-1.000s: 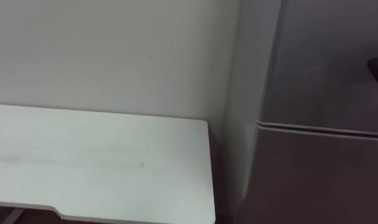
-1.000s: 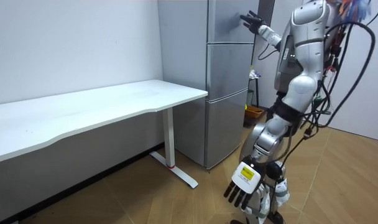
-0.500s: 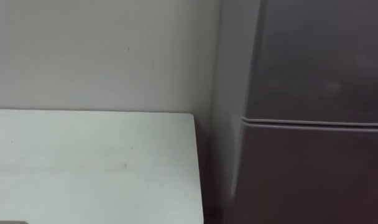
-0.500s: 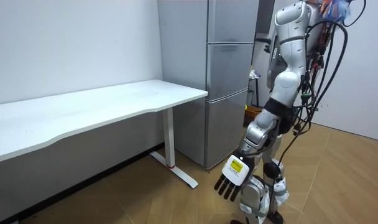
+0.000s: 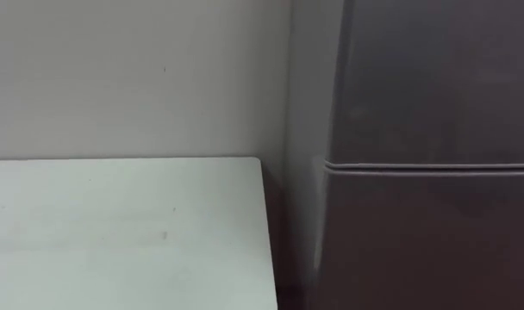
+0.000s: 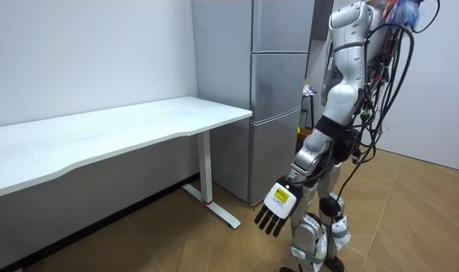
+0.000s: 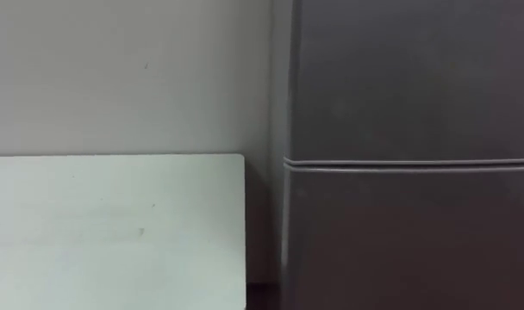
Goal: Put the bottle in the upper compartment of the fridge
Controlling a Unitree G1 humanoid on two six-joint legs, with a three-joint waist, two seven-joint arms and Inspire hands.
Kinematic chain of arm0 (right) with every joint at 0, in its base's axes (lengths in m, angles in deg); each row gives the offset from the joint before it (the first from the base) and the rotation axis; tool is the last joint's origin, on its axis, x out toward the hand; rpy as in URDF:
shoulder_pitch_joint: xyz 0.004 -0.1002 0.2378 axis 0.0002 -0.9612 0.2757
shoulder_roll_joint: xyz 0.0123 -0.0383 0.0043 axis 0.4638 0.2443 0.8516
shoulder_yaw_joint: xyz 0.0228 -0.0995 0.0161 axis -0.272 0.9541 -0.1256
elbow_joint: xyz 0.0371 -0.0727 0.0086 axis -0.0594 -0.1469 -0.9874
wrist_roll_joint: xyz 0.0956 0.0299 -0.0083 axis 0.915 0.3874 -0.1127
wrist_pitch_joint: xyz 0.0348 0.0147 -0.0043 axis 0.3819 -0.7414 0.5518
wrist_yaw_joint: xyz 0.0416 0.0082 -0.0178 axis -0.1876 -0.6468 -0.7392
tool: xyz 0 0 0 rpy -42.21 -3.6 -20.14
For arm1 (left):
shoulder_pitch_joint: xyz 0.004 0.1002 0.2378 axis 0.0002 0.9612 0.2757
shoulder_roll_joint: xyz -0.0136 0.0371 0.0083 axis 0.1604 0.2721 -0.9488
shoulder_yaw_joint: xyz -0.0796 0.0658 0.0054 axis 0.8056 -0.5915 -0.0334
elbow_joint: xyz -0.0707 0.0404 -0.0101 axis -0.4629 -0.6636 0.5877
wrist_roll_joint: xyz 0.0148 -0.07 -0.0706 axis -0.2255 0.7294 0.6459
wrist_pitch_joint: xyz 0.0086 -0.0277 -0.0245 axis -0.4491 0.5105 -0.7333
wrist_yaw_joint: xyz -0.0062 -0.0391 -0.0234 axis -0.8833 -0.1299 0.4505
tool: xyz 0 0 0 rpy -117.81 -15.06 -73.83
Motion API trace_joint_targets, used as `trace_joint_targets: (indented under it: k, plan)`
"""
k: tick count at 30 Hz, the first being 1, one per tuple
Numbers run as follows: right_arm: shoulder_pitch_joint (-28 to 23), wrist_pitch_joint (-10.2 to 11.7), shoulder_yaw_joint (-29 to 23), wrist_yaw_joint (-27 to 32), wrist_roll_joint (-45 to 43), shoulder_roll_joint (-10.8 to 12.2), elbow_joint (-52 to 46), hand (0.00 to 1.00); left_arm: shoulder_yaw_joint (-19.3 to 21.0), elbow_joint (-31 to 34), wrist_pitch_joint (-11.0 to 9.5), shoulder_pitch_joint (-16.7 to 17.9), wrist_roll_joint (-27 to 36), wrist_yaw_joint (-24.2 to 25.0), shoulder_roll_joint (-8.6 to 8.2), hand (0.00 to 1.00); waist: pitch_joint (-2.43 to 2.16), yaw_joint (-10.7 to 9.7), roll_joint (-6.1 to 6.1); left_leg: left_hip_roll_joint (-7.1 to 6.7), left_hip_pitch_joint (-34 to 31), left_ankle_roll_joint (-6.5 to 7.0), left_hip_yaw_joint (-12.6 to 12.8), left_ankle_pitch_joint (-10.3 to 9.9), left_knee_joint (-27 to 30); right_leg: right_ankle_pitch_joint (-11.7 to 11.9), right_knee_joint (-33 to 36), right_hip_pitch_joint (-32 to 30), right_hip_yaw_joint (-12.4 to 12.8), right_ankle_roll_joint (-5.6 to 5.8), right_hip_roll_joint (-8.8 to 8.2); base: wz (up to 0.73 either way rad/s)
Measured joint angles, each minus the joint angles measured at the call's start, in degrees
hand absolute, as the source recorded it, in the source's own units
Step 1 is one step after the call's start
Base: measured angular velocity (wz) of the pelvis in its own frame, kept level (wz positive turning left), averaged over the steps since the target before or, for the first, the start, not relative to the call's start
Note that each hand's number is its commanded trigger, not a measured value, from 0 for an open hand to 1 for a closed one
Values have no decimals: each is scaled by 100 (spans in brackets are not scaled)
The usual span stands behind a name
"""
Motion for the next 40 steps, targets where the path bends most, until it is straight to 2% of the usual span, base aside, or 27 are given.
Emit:
trace_joint_targets:
  k: [2,3,6,11,15,20,24,28,34,40]
  plan:
    - [-126,5,18,27,-64,167,236,0,0,9,-30,-2,-5,0,-2,0,-5,0,19,-1,6,-4,3,-9,1,-38,11,-17,1,0,-8,0]
    - [-235,40,153,10,-138,211,438,0,1,-6,-37,2,-4,0,-13,0,-21,0,42,-3,19,-5,10,-18,1,-48,12,-8,11,1,-10,-5]
    - [-386,86,545,-87,-280,306,1011,0,17,-135,-142,-17,-4,-3,-62,0,-20,40,86,8,55,-7,95,-37,-2,-81,81,-44,90,0,-11,-13]
    - [-625,89,1043,-583,-1032,494,1793,0,41,-282,-246,-21,9,-8,-155,0,-18,22,136,34,34,-12,150,-75,12,-82,88,-81,144,-1,4,-7]
    - [-659,59,1449,-1362,-1212,534,2673,0,49,-419,-287,-28,218,-8,-181,0,-14,28,162,40,76,-17,151,-78,10,-79,90,-41,155,-7,7,-3]
    - [-639,-228,1999,-2354,-1406,570,3350,0,37,-522,-305,-29,441,-7,-219,0,-3,58,174,50,124,-32,146,-113,28,-139,116,21,151,-17,4,0]
    - [-503,-421,2087,-3159,-2233,677,3594,0,19,-523,-305,-137,443,-6,-233,0,0,98,179,53,122,-35,143,-115,49,-136,113,17,106,-23,-2,1]
    - [-372,-475,2257,-3768,-2968,754,3778,0,25,-523,-309,-202,447,-6,-235,0,-4,188,167,48,120,-35,143,-115,46,-135,108,20,83,-22,1,0]
    - [-238,-538,2478,-4247,-3398,790,3887,0,-6,-623,-315,-266,450,-7,-235,0,-4,192,156,45,107,-35,133,-115,47,-135,86,19,69,-21,6,0]
    - [-140,-546,2487,-4347,-3445,790,4010,0,-64,-688,-314,-423,444,-7,-235,0,-1,185,153,45,90,-35,122,-115,46,-134,82,18,25,-22,-2,1]
